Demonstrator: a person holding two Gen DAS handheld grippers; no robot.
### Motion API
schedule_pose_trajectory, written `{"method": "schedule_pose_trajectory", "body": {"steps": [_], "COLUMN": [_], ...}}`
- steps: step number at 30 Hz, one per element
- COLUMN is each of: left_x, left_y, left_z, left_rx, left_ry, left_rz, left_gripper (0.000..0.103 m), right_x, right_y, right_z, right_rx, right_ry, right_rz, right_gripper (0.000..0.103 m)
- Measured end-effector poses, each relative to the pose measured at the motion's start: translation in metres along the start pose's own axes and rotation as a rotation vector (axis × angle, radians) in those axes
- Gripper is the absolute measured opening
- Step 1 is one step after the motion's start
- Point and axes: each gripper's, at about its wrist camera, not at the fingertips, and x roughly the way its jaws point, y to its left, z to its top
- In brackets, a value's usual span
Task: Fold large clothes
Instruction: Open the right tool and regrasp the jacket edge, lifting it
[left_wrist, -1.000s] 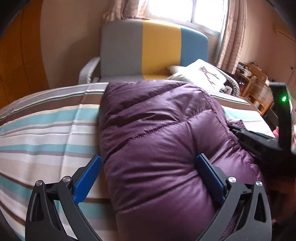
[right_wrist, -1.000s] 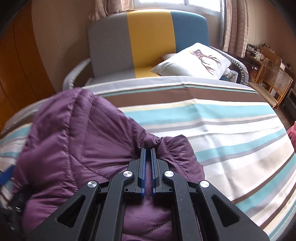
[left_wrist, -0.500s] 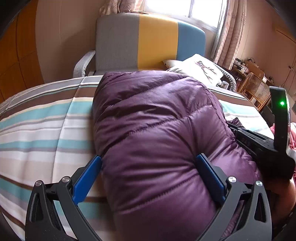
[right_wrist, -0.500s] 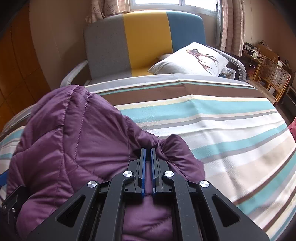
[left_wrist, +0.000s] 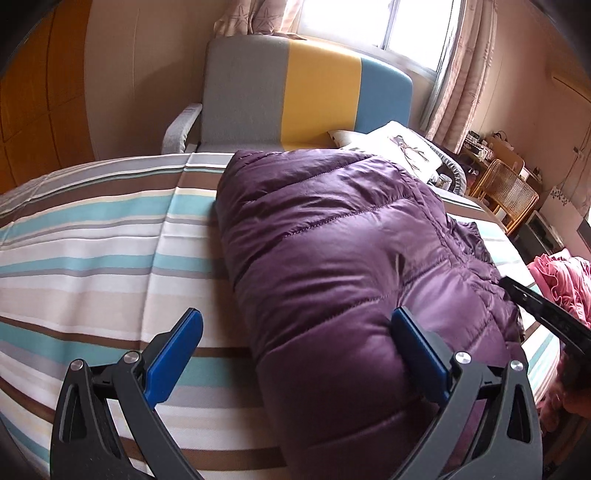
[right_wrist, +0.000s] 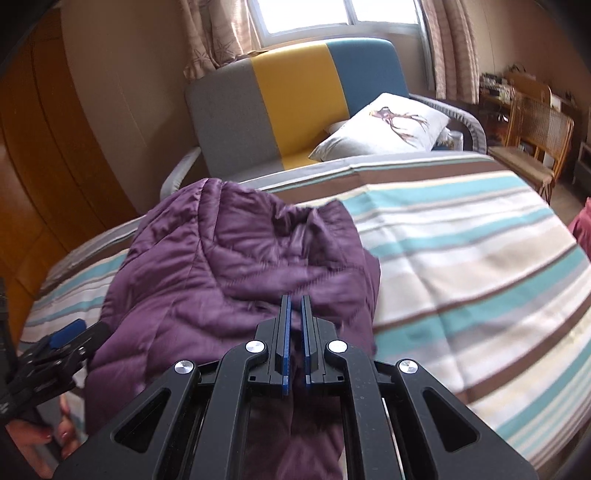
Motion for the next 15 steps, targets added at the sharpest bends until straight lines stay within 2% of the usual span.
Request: {"method": "schedule_pose_trajectory", "body": {"steps": [5,7,11,12,13,15], "left_x": [-0.005,-0.007,-0.01,-0.01,-0.011,-0.012], "left_y": [0.003,0.003,0.005,0.005,0.005,0.006], "left_z": [-0.005,-0.005,-0.004,-0.004,-0.004,-0.006], "left_rx": [0.003,0.003,0.012,0.017,0.018,0.012], "left_ry": [-0.008,-0.009,-0.025,-0.025,-0.028,-0.032], "left_rz": [0.001,0.005,0.019,0.022,0.027,0.031], "left_gripper": [0.101,0.101,0.101,0.101,0.101,0.101], "right_x": [-0.008,-0.01,-0.019,-0.023,-0.025,-0.026], "right_y": [-0.002,-0.003,0.0,0.001,0.003,0.007], "right_z": [-0.011,-0.015,-0.019,-0.021,-0.021,-0.023], "right_rx": [0.033,0.035,0.021,0.019,0.015,-0.004], "right_ry": [0.013,0.02,-0.002,-0.009,-0.015,-0.01], "right_rz": [0.012,0.005,0.008,0.009,0.01,0.002], "right_gripper": [0.005,0.024,0.049,0.06,0.066,0.066]}}
